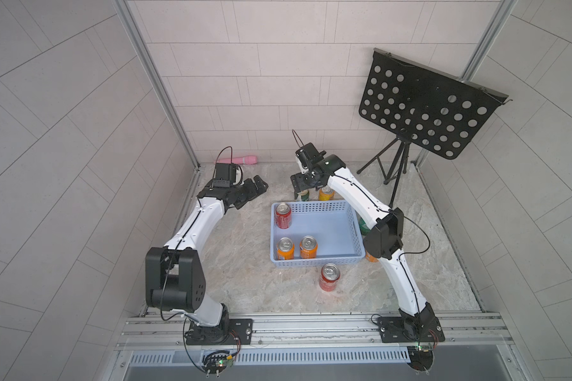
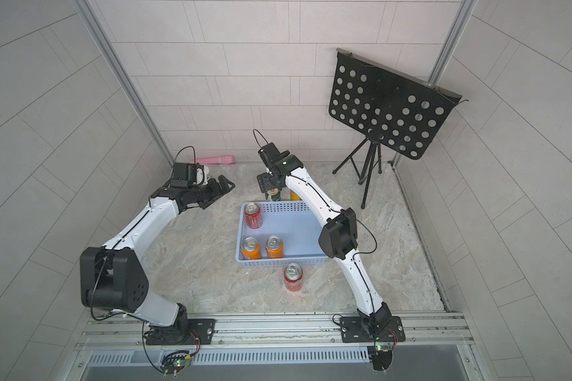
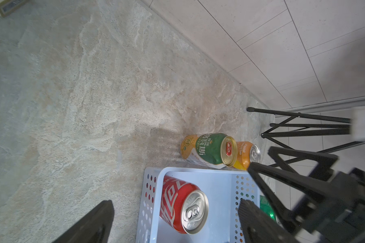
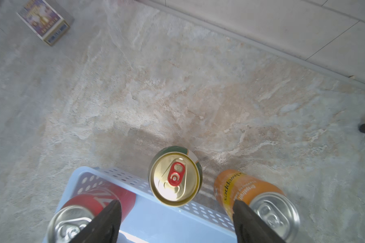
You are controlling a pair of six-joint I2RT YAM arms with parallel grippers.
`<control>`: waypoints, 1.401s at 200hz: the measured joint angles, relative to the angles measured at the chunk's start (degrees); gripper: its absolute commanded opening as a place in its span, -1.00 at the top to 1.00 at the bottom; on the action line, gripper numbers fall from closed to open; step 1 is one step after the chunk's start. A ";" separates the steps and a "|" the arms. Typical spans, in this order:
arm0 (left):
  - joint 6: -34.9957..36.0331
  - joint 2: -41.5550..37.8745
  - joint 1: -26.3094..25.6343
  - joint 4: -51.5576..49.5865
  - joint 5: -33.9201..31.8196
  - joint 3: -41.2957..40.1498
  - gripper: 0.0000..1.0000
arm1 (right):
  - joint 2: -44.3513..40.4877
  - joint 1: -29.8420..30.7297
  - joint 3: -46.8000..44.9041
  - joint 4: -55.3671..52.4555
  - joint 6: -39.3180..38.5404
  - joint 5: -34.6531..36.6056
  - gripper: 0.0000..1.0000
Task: Take out the drinks from the basket
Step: Place the drink at the center of the board, then pick up the drink from the basket.
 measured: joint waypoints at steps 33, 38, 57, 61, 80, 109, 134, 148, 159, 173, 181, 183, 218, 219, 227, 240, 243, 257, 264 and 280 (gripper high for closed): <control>1.42 -1.53 0.74 -1.49 -2.19 0.00 -1.00 | -9.03 0.52 -9.16 3.34 -0.42 -1.81 -0.68; 1.62 -1.86 0.83 -1.53 -2.36 -0.02 -1.00 | -10.27 0.76 -10.84 3.87 -0.55 -1.92 -0.68; 2.45 -2.95 0.94 -1.75 -3.30 -0.02 -1.00 | -14.05 2.16 -16.72 5.97 -1.05 -2.01 -0.68; 2.62 -3.15 0.94 -1.86 -3.50 -0.02 -1.00 | -14.80 2.56 -17.99 6.38 -1.14 -2.03 -0.68; 3.98 -4.37 0.94 -2.82 -4.63 -0.15 -1.00 | -17.31 4.07 -23.43 8.55 -1.46 -2.05 -0.68; 5.44 -7.39 1.16 -4.70 -8.28 -1.62 -1.00 | -19.89 5.97 -30.64 11.08 -1.70 -2.97 -0.69; 5.84 -10.71 2.14 -4.81 -12.09 -3.56 -1.00 | -20.98 7.39 -34.36 12.35 -1.73 -3.15 -0.68; 5.88 -12.00 2.40 -4.76 -13.18 -4.55 -1.00 | -21.57 8.20 -36.06 13.00 -1.70 -3.15 -0.68; 5.86 -12.31 2.58 -4.59 -13.60 -4.92 -1.00 | -21.92 8.83 -37.07 13.60 -1.70 -3.15 -0.68; 5.86 -12.20 2.60 -4.39 -13.73 -5.05 -1.00 | -22.01 9.57 -37.55 14.05 -1.51 -3.10 -0.68; 5.86 -12.04 2.60 -4.44 -13.70 -5.05 -1.00 | -22.01 9.92 -37.64 14.40 -1.27 -3.10 -0.69; 5.86 -12.00 2.60 -4.46 -13.70 -5.05 -1.00 | -22.01 10.01 -37.66 14.49 -1.29 -3.10 -0.69; 5.84 -10.95 3.50 -4.87 -12.92 -5.05 -1.00 | -21.99 11.17 -37.20 15.37 -0.44 -3.10 -0.69; 5.81 -10.93 3.52 -4.87 -12.92 -5.05 -1.00 | -21.99 11.19 -37.18 15.39 -0.44 -3.13 -0.69; 5.73 -10.67 3.87 -4.87 -12.59 -5.05 -1.00 | -21.88 11.30 -36.74 15.37 -0.39 -3.13 -0.69; 5.38 -10.32 4.26 -4.87 -12.07 -5.05 -1.00 | -21.42 11.41 -35.82 15.39 -0.20 -3.13 -0.69; 5.38 -10.25 4.35 -4.87 -11.91 -5.05 -1.00 | -21.29 11.41 -35.60 15.39 -0.17 -3.13 -0.68; 4.96 -9.81 4.57 -4.87 -11.08 -5.05 -1.00 | -20.37 11.52 -34.64 15.63 0.07 -3.15 -0.69; 4.90 -9.64 4.70 -4.87 -10.69 -5.05 -1.00 | -19.80 11.63 -34.21 15.74 0.20 -3.15 -0.69; 4.76 -9.20 4.81 -4.87 -9.60 -5.05 -1.00 | -18.25 11.74 -33.40 15.85 0.44 -3.23 -0.69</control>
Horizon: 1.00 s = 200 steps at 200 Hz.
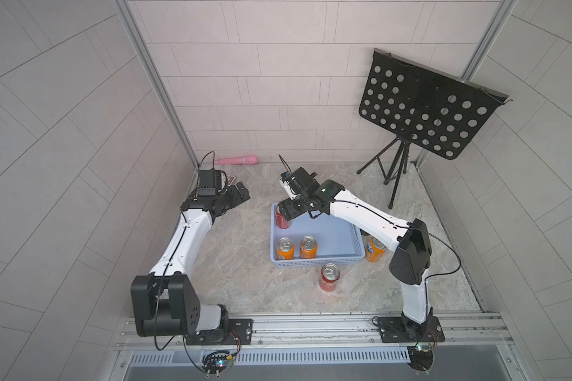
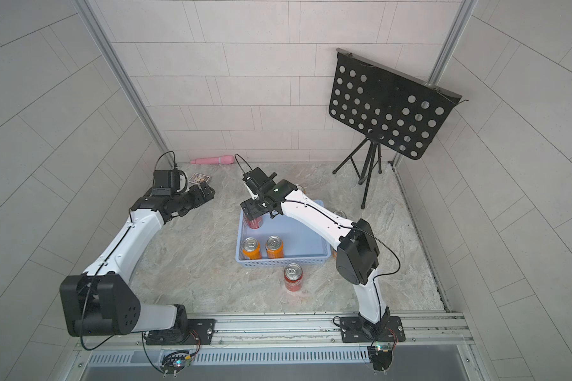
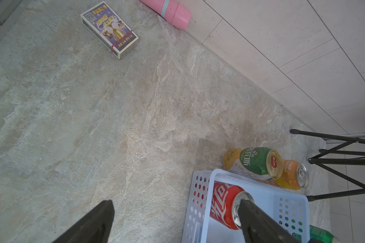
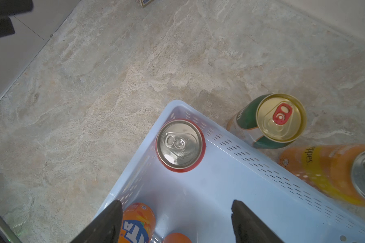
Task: Take out the drinks from the basket
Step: Pick up the drink from the basket.
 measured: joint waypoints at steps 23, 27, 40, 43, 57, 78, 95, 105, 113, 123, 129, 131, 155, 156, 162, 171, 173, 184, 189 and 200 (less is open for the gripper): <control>-0.02 0.31 0.26 0.00 1.38 0.02 -1.00 | 2.82 0.28 1.51 0.00 0.39 -0.26 -0.68; -0.02 0.31 0.28 0.00 1.53 0.02 -1.00 | 3.39 0.33 1.81 0.02 0.42 -0.33 -0.68; -0.02 0.33 0.31 0.00 1.90 0.02 -1.00 | 5.35 0.55 2.93 0.07 0.50 -0.52 -0.69; -0.02 0.33 0.31 0.00 1.97 0.02 -1.00 | 5.68 0.61 3.10 0.07 0.50 -0.46 -0.69; -0.02 0.33 0.42 0.00 2.38 0.02 -1.00 | 7.23 0.83 3.82 0.20 0.66 -0.48 -0.69; -0.26 0.33 0.59 0.04 3.26 0.02 -1.00 | 8.92 1.07 4.79 0.35 0.81 0.00 -0.70; -0.42 0.33 0.63 0.04 3.91 0.02 -1.00 | 10.14 1.07 6.43 0.28 0.85 1.14 -0.71; -0.44 0.33 0.61 0.07 4.15 0.02 -1.00 | 10.86 1.07 7.50 0.28 0.85 1.79 -0.71; -0.44 0.33 0.61 0.07 4.35 0.02 -1.00 | 11.58 1.07 8.55 0.35 0.83 2.43 -0.71; -0.46 0.33 0.63 0.07 4.55 0.02 -1.00 | 12.44 1.03 9.70 0.31 0.83 2.99 -0.71; -0.46 0.33 0.63 0.07 4.68 0.02 -1.00 | 13.07 1.01 10.43 0.24 0.83 3.23 -0.71; -0.46 0.33 0.63 0.09 4.72 0.02 -1.00 | 13.18 0.98 10.60 0.22 0.83 3.30 -0.71; -0.48 0.33 0.63 0.09 4.90 0.02 -1.00 | 15.80 0.50 13.42 -0.24 0.83 3.87 -0.71; -0.48 0.33 0.63 0.09 4.92 0.02 -1.00 | 15.87 0.50 13.49 -0.26 0.83 3.89 -0.71; -0.50 0.33 0.63 0.09 4.94 0.02 -1.00 | 16.52 0.39 13.99 -0.28 0.83 3.93 -0.71; -0.61 0.33 0.63 0.09 4.96 0.02 -1.00 | 17.09 0.24 14.32 -0.31 0.85 4.04 -0.71; -0.68 0.33 0.63 0.09 4.96 0.02 -1.00 | 17.25 0.24 14.34 -0.35 0.85 4.07 -0.71; -0.87 0.33 0.68 0.11 4.98 0.02 -1.00 | 17.79 0.09 14.67 -0.63 0.94 4.09 -0.71; -0.92 0.33 0.70 0.11 5.03 0.02 -1.00 | 17.97 -0.04 14.71 -0.70 1.05 4.07 -0.71; -1.05 0.33 0.85 0.13 5.14 0.02 -1.00 | 18.14 -0.20 14.73 -0.85 1.20 4.04 -0.70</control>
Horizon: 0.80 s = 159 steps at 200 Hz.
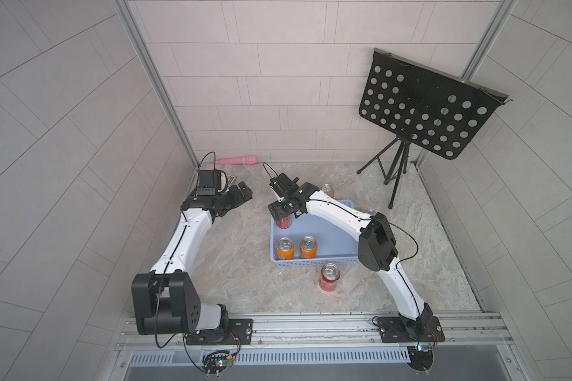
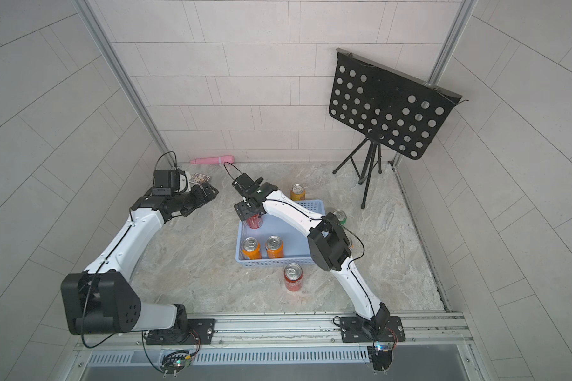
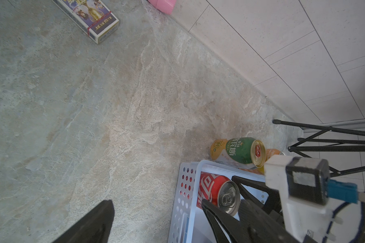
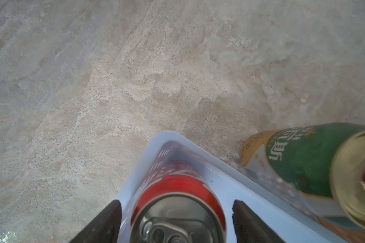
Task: Take out the drinks from the basket
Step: Pick up the drink from the basket.
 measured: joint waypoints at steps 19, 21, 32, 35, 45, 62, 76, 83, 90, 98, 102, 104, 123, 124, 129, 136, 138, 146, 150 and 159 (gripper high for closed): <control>-0.24 0.09 0.31 0.13 0.13 0.00 -1.00 | 0.24 -0.22 0.11 -0.11 0.37 -0.07 -0.68; -0.24 0.11 0.33 0.15 0.17 0.00 -1.00 | 0.26 -0.22 0.11 -0.11 0.39 -0.07 -0.68; -0.28 0.24 0.44 0.26 0.33 0.00 -1.00 | 0.48 -0.26 0.11 -0.11 0.63 -0.20 -0.67; -0.28 0.28 0.44 0.28 0.39 0.00 -1.00 | 0.52 -0.26 0.09 -0.11 0.72 -0.22 -0.67; -0.28 0.39 0.52 0.31 0.59 0.02 -1.00 | 0.79 -0.26 0.09 -0.13 0.81 -0.26 -0.65; -0.31 0.44 0.52 0.33 0.90 0.02 -1.00 | 1.25 -0.26 0.07 -0.11 1.11 -0.48 -0.63; -0.31 0.44 0.55 0.35 1.09 0.02 -1.00 | 1.46 -0.28 -0.11 -0.13 1.27 -0.59 -0.61; -0.33 0.44 0.59 0.35 1.14 0.02 -1.00 | 1.46 -0.31 -0.26 -0.15 1.40 -0.72 -0.60; -0.33 0.44 0.66 0.35 1.18 0.02 -1.00 | 1.46 -0.37 -0.26 -0.13 1.49 -0.87 -0.59; -0.33 0.44 0.76 0.39 1.29 0.02 -1.00 | 1.46 -0.42 -0.26 -0.11 1.60 -1.05 -0.56; -0.35 0.44 0.79 0.39 1.29 0.02 -1.00 | 1.46 -0.42 -0.26 -0.11 1.64 -1.18 -0.55; -0.35 0.44 0.79 0.39 1.31 0.02 -1.00 | 1.46 -0.44 -0.28 -0.09 1.66 -1.22 -0.54; -0.39 0.44 0.92 0.39 1.33 0.02 -1.00 | 1.46 -0.59 -0.37 0.07 1.90 -1.49 -0.49; -0.39 0.44 0.92 0.39 1.33 0.02 -1.00 | 1.46 -0.59 -0.37 0.07 1.90 -1.49 -0.49; -0.42 0.44 0.92 0.39 1.33 0.02 -1.00 | 1.46 -0.59 -0.37 0.09 2.01 -1.51 -0.47; -0.42 0.44 0.92 0.39 1.33 0.02 -1.00 | 1.49 -0.59 -0.37 0.11 2.05 -1.53 -0.45; -0.42 0.44 0.92 0.39 1.33 0.02 -1.00 | 1.49 -0.57 -0.37 0.13 2.08 -1.53 -0.44; -0.42 0.44 0.92 0.39 1.33 0.02 -1.00 | 1.49 -0.59 -0.37 0.13 2.19 -1.51 -0.39; -0.42 0.44 0.92 0.39 1.33 0.02 -1.00 | 1.49 -0.59 -0.37 0.13 2.25 -1.51 -0.36; -0.44 0.44 0.92 0.39 1.33 0.02 -1.00 | 1.49 -0.63 -0.37 0.15 2.34 -1.53 -0.30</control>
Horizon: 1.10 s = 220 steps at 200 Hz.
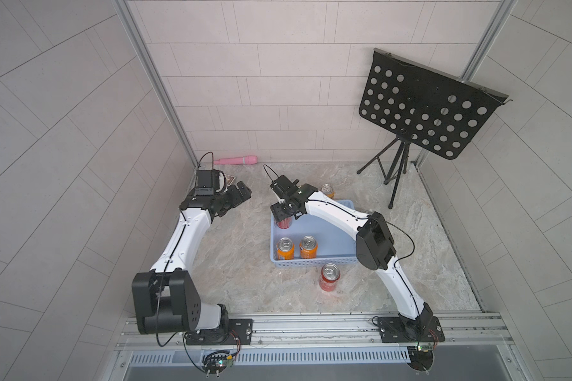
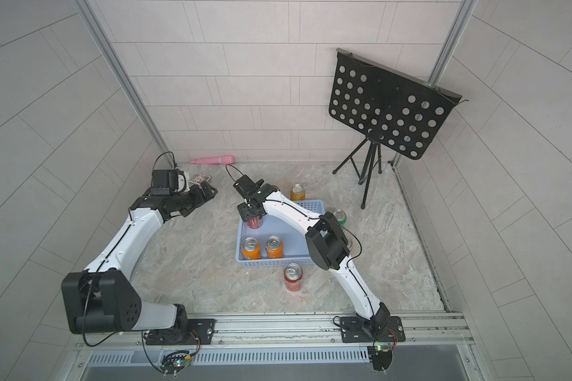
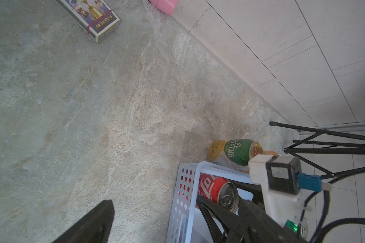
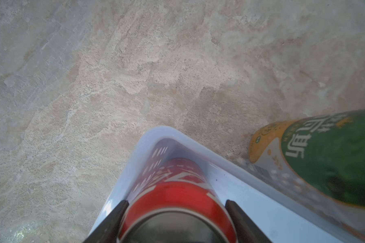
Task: Take out the drinks from the basket
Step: Pick up the drink from the basket.
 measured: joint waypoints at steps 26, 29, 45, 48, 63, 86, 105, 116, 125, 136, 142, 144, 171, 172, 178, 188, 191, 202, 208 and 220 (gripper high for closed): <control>0.00 0.00 0.09 0.00 0.00 0.00 -1.00 | 0.00 -0.04 -0.22 0.20 0.11 -0.02 -0.12; 0.00 0.00 0.09 0.00 0.00 0.00 -1.00 | 0.00 -0.04 -0.24 0.24 0.11 -0.02 -0.09; 0.00 0.00 0.11 0.00 0.00 0.00 -1.00 | -0.17 -0.04 -0.66 0.61 0.13 -0.02 0.04; 0.00 0.00 0.09 0.00 0.00 0.00 -1.00 | -0.20 -0.04 -0.72 0.63 0.13 -0.02 0.06; 0.00 0.00 0.11 0.00 0.02 0.00 -1.00 | -0.52 -0.04 -1.22 0.90 0.24 -0.02 0.13; 0.00 0.00 0.09 0.02 0.07 0.00 -1.00 | -1.05 -0.04 -2.03 1.20 0.52 -0.09 0.25; 0.00 0.00 0.09 0.04 0.00 0.00 -1.00 | -1.49 -0.09 -2.49 1.07 0.76 -0.11 0.37; 0.00 0.00 0.11 0.11 -0.04 0.00 -1.00 | -2.05 -0.15 -2.91 0.50 0.94 -0.13 0.41; 0.00 0.00 0.11 0.17 -0.09 0.00 -1.00 | -2.38 -0.15 -3.10 -0.26 0.98 -0.13 0.43; 0.00 -0.02 0.11 0.24 -0.07 0.00 -1.00 | -2.93 -0.17 -3.61 -0.87 0.98 -0.15 0.46; 0.00 -0.02 0.11 0.28 -0.02 0.00 -1.00 | -3.26 -0.28 -3.78 -1.27 0.98 -0.13 0.49; 0.00 -0.02 0.11 0.28 -0.02 0.00 -1.00 | -3.41 -0.31 -3.87 -1.42 0.96 -0.11 0.49; -0.07 -0.55 0.11 0.44 0.37 -0.17 -1.00 | -5.03 -0.42 -3.96 -2.99 0.96 0.17 0.51; -0.07 -0.63 0.11 0.44 0.42 -0.20 -1.00 | -5.07 -0.42 -3.96 -3.02 0.96 0.17 0.51; -0.09 -0.98 0.11 0.48 0.72 -0.39 -1.00 | -5.49 -0.44 -3.96 -3.19 0.96 0.22 0.52; -0.04 -1.73 0.11 0.59 1.36 -0.81 -1.00 | -6.32 -0.48 -3.96 -3.41 0.96 0.24 0.52; -0.04 -1.92 0.11 0.61 1.55 -0.92 -1.00 | -6.51 -0.48 -3.96 -3.45 0.96 0.26 0.51; -0.02 -2.82 0.11 0.68 2.43 -1.42 -1.00 | -7.34 -0.50 -3.96 -3.61 0.98 0.26 0.52; -0.02 -3.23 0.11 0.70 2.75 -1.62 -1.00 | -7.78 -0.50 -3.91 -3.74 0.98 0.24 0.51; 0.04 -4.15 0.11 0.90 3.30 -2.10 -1.00 | -8.57 -0.50 -3.63 -4.11 1.01 0.24 0.52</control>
